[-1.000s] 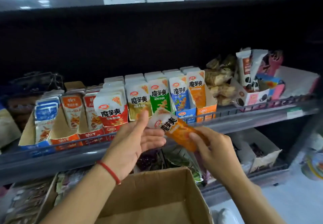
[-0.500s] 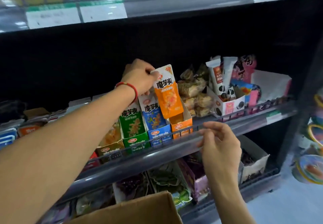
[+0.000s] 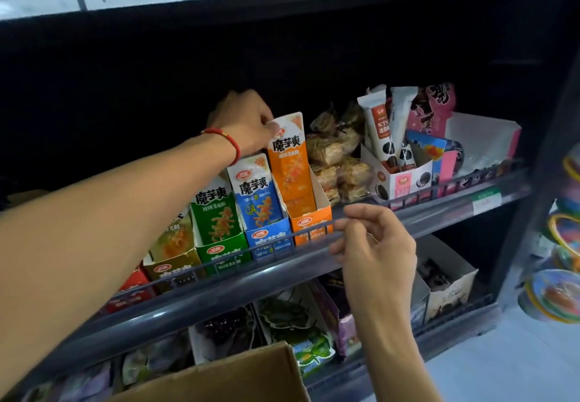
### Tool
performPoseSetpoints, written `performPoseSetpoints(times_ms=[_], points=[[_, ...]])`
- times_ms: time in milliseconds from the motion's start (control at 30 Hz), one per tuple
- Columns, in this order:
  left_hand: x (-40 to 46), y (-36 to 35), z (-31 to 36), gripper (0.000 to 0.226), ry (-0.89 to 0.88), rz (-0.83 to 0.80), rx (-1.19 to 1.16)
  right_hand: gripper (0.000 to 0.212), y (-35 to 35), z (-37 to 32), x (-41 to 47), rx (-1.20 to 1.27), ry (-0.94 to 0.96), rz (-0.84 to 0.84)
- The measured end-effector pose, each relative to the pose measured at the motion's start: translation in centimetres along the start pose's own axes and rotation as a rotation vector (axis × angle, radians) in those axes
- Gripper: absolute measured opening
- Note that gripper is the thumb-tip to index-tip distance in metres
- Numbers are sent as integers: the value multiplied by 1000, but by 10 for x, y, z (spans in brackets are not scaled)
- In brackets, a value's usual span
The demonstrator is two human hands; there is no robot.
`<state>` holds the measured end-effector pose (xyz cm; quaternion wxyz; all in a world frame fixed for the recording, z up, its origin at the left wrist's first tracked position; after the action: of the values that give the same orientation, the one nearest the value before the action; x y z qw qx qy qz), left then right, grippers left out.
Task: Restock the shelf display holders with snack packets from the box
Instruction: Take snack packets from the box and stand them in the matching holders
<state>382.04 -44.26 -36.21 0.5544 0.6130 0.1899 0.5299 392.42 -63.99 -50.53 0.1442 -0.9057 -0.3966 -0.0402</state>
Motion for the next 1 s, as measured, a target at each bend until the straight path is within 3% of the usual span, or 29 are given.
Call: performPoseSetpoints(times_ms=[200, 400, 500, 600, 767, 833, 1000], points=[[-12, -23, -5, 21, -35, -117, 183, 22, 2, 1, 1, -32, 1, -39], [-45, -2, -17, 15, -100, 69, -6, 20, -6, 13, -8, -153, -24, -249], [-117, 17, -37, 17, -191, 61, -191, 18, -33, 30, -31, -191, -94, -483], [-204, 23, -75, 20, -211, -215, -256, 16, -70, 56, -70, -387, -69, -808], [-326, -13, -169, 20, 48, -552, -250, 8, -115, 112, -142, -966, 81, -1458], [-362, -31, -200, 22, 147, -637, -235, 6, -121, 147, -166, -1112, 64, -1616], [-399, -56, -240, 26, 264, -681, -248, 50, -120, 224, -207, -1304, 215, -1880]])
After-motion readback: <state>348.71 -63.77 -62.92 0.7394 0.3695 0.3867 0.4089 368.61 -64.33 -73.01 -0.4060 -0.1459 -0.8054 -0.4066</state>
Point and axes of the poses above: each hand's wrist, its own x-axis towards the middle knuckle, its own y-axis out of the back of the hand, z = x × y, the point moved 2 cm from there along x, towards the middle knuckle, and after that the axes turned 1 degree about -z, right-handed, at the moved point
